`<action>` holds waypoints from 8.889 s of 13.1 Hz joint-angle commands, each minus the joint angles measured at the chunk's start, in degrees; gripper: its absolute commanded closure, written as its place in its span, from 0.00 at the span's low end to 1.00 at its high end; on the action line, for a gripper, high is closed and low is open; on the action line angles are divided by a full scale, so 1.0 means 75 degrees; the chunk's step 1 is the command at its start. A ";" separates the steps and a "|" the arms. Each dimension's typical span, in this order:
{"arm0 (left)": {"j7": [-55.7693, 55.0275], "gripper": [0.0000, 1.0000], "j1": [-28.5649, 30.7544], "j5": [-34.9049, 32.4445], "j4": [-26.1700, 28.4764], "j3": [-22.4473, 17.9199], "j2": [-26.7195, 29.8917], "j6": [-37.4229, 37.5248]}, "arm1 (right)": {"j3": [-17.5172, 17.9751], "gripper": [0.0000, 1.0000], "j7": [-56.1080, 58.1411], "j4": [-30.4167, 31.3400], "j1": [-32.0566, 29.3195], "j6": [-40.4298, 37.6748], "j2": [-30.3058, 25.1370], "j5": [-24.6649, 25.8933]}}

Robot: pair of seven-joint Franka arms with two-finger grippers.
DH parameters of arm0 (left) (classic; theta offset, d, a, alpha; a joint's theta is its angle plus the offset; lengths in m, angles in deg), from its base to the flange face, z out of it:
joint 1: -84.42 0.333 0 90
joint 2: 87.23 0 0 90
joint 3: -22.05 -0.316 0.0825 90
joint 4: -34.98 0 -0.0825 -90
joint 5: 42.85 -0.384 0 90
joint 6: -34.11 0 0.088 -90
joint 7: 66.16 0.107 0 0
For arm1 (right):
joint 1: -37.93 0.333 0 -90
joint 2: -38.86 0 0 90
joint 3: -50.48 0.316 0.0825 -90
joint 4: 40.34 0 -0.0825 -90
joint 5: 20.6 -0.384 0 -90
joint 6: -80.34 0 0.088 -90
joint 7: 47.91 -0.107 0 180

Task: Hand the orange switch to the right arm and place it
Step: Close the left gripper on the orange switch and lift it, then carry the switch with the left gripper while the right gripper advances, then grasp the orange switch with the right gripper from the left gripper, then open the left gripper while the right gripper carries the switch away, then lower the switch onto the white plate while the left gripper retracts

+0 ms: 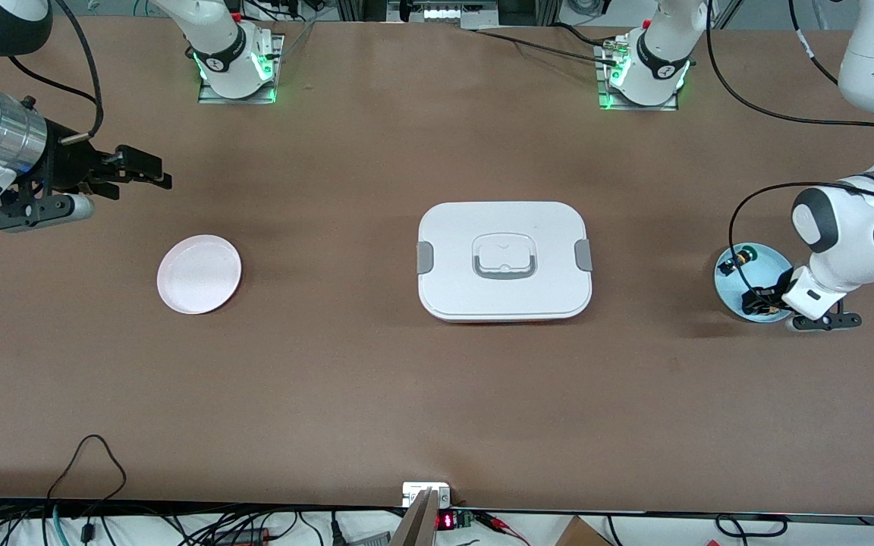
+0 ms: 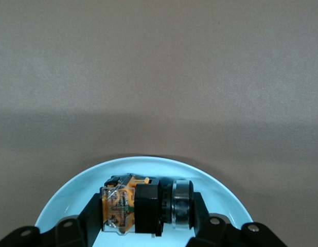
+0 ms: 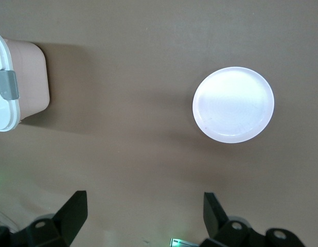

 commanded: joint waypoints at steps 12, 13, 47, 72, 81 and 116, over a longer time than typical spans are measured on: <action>0.0277 0.86 -0.0141 0.0141 -0.3548 0.1194 0.0469 0.7257 | 0.0000 0.00 -0.0018 0.1549 -0.0350 -0.0012 0.0277 -0.6285; 0.0277 0.86 -0.0129 0.0165 -0.3981 0.1685 0.0469 0.8019 | 0.0000 0.00 -0.0018 0.1713 -0.0350 -0.0012 0.0301 -0.6836; 1.0109 0.90 -0.2215 1.1380 -0.2814 0.5381 0.0410 0.2191 | 0.0457 0.00 0.0076 0.1774 0.1278 0.0712 0.2000 -1.1422; 0.9969 0.83 -0.2215 1.1426 -0.2837 0.5393 0.0410 0.2214 | 0.0586 0.69 -0.0628 0.1774 0.1701 0.1886 0.1789 -1.2232; 0.9150 0.00 -0.2263 1.1345 -0.2895 0.5393 0.0480 0.2575 | 0.0586 0.75 -0.0418 0.1739 0.1701 0.1969 0.1707 -1.1871; -0.1900 0.00 -0.2179 0.0165 -0.3301 0.0766 0.3546 0.7458 | 0.0598 0.79 0.8068 0.3014 -0.0208 0.4812 0.1261 0.2895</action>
